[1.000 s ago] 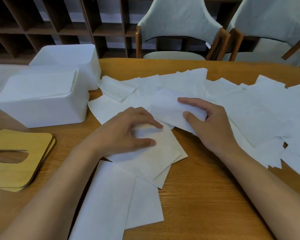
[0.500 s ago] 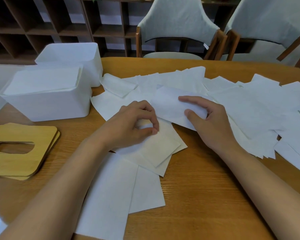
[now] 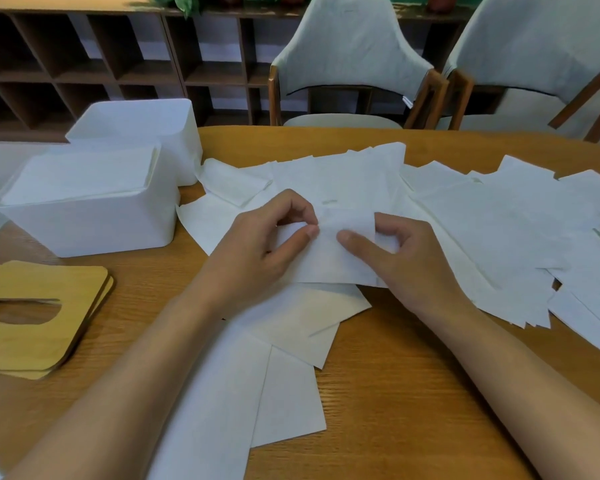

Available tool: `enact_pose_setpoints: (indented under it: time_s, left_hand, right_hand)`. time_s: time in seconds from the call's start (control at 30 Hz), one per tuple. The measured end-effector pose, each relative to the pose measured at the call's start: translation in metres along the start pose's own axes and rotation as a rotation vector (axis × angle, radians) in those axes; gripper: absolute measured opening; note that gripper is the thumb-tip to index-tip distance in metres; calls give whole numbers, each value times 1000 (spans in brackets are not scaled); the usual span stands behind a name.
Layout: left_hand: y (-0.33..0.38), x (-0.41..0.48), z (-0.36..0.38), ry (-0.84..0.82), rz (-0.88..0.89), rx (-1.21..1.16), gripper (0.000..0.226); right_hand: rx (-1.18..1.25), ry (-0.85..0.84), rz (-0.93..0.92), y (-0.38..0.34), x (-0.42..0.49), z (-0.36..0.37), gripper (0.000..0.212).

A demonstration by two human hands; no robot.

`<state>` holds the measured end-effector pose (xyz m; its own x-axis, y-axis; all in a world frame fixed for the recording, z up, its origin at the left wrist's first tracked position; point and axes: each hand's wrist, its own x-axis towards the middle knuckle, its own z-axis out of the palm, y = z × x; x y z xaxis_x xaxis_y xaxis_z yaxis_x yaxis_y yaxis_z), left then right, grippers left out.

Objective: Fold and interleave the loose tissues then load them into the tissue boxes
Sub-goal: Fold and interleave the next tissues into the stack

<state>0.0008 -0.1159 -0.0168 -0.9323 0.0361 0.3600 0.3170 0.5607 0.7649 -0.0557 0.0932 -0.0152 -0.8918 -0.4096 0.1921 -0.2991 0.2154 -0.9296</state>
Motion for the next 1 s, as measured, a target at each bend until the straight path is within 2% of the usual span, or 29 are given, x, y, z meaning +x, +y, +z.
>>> enact_pose_setpoints:
  time_s: [0.1, 0.2, 0.4, 0.5, 0.63, 0.73, 0.83, 0.9, 1.0]
  left_hand:
    - [-4, 3, -4, 35, -33, -50, 18]
    - [-3, 5, -10, 83, -116, -204, 31]
    - [4, 2, -7, 47, -143, -235, 41]
    - [5, 2, -6, 48, -151, -220, 38]
    - [3, 3, -6, 58, -144, -172, 35]
    - [0, 5, -6, 50, -137, -50, 39]
    - [-2, 5, -8, 48, -203, -88, 40]
    - [-2, 4, -8, 107, -183, -94, 34]
    - [-1, 6, -4, 208, -143, -137, 35]
  right_hand:
    - [23, 11, 3, 4, 2, -2, 11]
    - [85, -49, 1, 2, 0, -5, 13]
    - [-134, -123, -96, 1, -1, 0, 54]
    - [-181, -96, -122, 3, -1, 3, 66]
    - [-176, -74, -135, 3, 0, 4, 64]
    - [-139, -47, -147, 1, 0, 2, 66]
    - [-99, 4, -150, -1, 3, -2, 66]
    - [-75, -26, -163, -2, 4, -6, 57]
    - [-54, -126, -152, 2, 3, -10, 29]
